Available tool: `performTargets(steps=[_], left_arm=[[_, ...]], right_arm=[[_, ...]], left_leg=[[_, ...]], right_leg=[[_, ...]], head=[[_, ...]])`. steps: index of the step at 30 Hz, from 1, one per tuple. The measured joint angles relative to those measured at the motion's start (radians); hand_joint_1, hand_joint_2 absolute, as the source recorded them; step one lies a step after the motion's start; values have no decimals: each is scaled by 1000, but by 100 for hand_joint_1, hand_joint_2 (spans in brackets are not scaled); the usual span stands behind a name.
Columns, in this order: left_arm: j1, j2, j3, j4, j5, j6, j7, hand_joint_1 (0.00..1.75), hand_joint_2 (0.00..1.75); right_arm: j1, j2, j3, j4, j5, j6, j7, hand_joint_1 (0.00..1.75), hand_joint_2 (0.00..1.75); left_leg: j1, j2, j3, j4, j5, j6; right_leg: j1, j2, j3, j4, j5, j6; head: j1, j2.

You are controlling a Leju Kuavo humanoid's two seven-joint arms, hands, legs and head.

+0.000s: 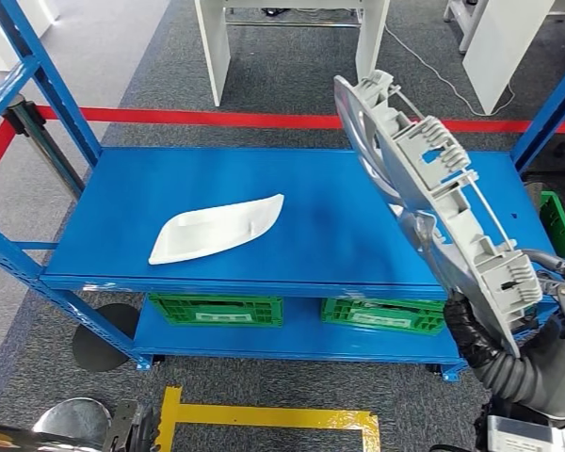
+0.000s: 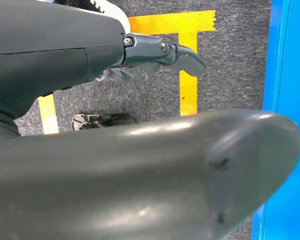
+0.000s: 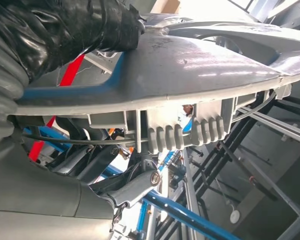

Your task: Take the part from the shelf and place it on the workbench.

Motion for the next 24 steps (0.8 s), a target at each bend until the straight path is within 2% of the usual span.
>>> performTargets(steps=[9, 16, 24], left_arm=[[0, 1, 4, 0, 9, -2, 0, 0, 0], [0, 2, 6, 0, 11, -1, 9, 0, 0], [0, 2, 6, 0, 11, -1, 10, 0, 0]], right_arm=[[2, -4, 2, 0, 0, 0, 0, 175, 175], [7, -6, 2, 0, 2, 0, 0, 175, 175], [8, -6, 3, 0, 3, 0, 0, 175, 175]], left_leg=[[-2, 0, 0, 3, -1, 1], [-8, 0, 0, 6, -6, 9], [-9, 0, 0, 6, -6, 11]], right_leg=[[-2, 0, -1, -1, 1, 1], [-7, 0, -1, -2, -1, 5], [-8, 0, 0, -3, 0, 8]], head=[[0, 0], [0, 0], [0, 0]])
